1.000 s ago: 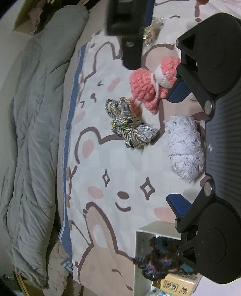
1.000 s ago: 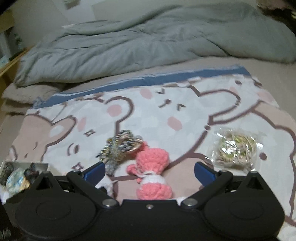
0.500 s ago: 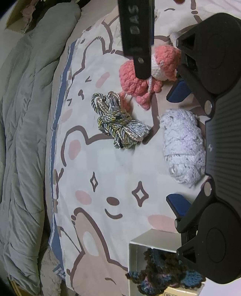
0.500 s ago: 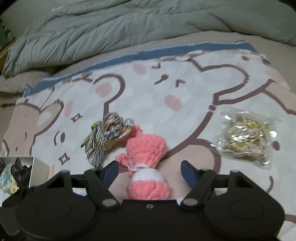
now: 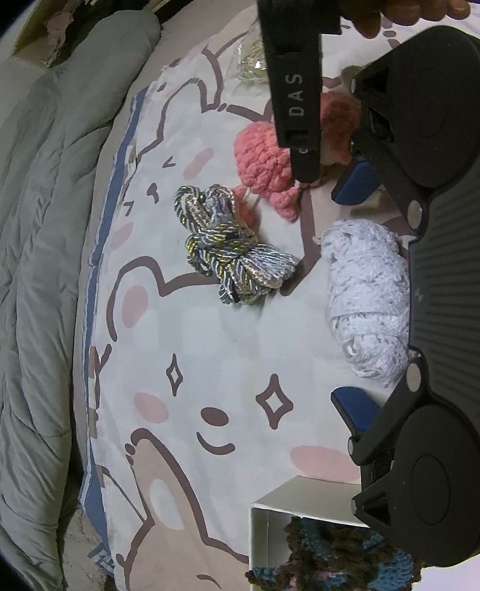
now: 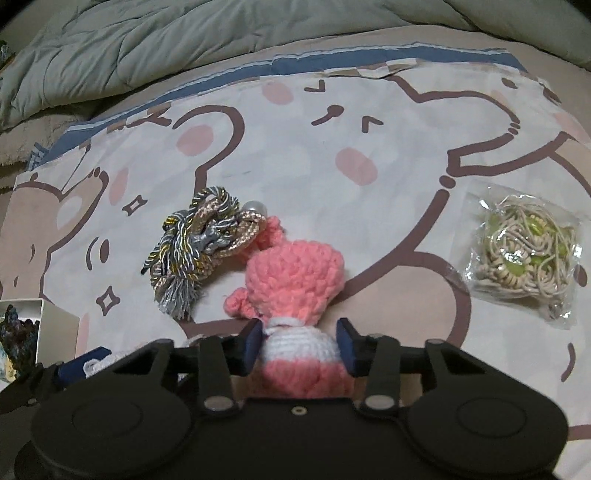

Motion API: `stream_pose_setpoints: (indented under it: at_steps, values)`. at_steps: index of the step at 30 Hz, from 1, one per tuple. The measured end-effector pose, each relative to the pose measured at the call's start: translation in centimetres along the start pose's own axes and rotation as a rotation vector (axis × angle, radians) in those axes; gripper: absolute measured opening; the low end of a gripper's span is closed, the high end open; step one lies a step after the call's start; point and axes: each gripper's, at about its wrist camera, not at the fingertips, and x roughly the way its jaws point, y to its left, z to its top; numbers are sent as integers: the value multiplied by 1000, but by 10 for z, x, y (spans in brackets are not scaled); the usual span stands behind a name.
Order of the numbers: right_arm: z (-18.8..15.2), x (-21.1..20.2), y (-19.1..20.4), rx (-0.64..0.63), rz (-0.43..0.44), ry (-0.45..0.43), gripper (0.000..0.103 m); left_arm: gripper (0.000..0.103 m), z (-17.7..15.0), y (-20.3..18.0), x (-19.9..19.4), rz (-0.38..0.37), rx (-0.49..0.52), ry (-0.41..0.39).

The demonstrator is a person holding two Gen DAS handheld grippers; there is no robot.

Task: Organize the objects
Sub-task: 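Grasp the pink crocheted doll with the right tool while the left tool grasps the white yarn ball, then carry the pink doll and white yarn ball over the white box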

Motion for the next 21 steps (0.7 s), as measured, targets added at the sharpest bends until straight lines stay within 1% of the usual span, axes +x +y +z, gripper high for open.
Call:
stream_pose_setpoints:
  at_steps: [1, 5, 7, 9, 11, 14, 16, 19, 21]
  values:
    - [0, -1, -1, 3, 5, 0, 44, 100, 1, 0, -1, -3, -6, -2]
    - [-1, -4, -1, 7, 15, 3, 43, 86, 1, -1, -3, -18, 9, 1]
    - [-2, -6, 1, -5, 22, 4, 43, 83, 1, -3, -3, -20, 36, 10]
    - [-3, -11, 4, -12, 31, -1, 43, 83, 0, -6, -3, -12, 55, 16]
    - [-4, -15, 6, -18, 38, -8, 43, 86, -3, -7, -3, -9, 63, 15]
    - [-6, -21, 8, -20, 47, -17, 43, 86, -4, -7, -3, 1, 53, 7]
    - [-7, -24, 7, -22, 48, -19, 43, 86, -4, -9, -1, 23, 55, 2]
    - [-8, -27, 6, -23, 45, -16, 43, 86, -6, -13, 1, 82, 58, -6]
    - [-9, -28, 4, -23, 43, -15, 43, 86, -6, -13, 1, 93, 49, -10]
